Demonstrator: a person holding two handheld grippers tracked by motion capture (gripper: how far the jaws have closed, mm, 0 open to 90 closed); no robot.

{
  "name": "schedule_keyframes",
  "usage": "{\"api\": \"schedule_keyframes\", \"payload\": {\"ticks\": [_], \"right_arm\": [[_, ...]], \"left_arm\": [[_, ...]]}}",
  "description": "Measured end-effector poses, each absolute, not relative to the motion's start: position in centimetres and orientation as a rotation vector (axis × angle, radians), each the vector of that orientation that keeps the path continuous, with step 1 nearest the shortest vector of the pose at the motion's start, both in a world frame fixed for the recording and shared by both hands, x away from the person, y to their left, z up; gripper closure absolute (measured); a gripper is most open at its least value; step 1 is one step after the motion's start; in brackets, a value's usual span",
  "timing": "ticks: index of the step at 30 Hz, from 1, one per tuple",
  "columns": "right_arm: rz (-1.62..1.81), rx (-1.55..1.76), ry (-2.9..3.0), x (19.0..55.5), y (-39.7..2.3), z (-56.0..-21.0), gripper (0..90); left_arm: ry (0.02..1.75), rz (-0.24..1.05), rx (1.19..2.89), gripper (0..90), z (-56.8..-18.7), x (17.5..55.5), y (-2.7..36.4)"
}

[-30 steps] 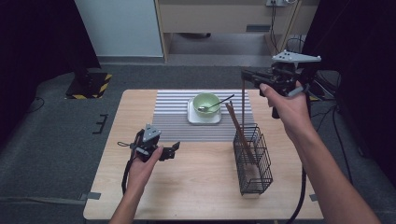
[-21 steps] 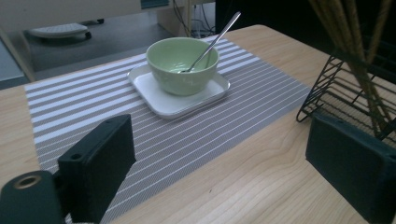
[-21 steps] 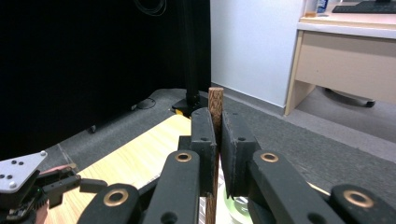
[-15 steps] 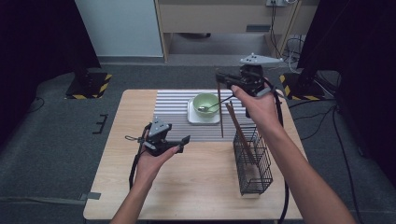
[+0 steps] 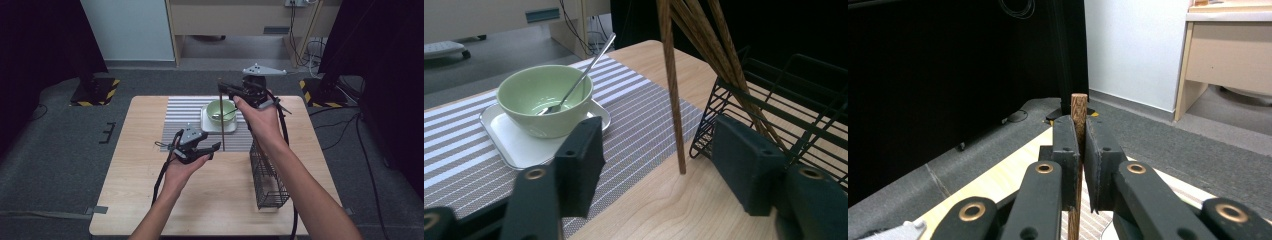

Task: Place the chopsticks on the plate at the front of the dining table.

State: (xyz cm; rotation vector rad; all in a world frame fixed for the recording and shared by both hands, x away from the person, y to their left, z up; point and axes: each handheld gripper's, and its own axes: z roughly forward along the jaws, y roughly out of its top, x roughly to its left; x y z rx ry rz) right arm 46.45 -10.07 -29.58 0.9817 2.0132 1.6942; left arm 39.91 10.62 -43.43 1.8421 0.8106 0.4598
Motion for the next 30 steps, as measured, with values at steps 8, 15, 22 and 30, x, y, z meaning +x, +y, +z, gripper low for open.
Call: {"api": "schedule_keyframes", "payload": {"ticks": [8,15,22,30], "right_arm": [[1.730,1.013,2.001,46.4,-10.1,-30.1,84.6],[1.779,1.040,1.992,46.3,-10.2,-30.1,84.6],[1.791,1.056,1.990,46.3,-10.4,-30.2,84.6],[1.745,1.055,2.016,46.4,-10.4,-30.5,82.5]], "left_arm": [[0.796,0.454,1.857,55.9,-44.5,40.8,9.5],[0.808,0.453,1.842,68.3,-44.7,40.9,9.1],[0.815,0.454,1.841,83.4,-44.9,40.9,9.3],[0.882,0.470,1.834,85.9,-45.4,40.8,10.5]]}}
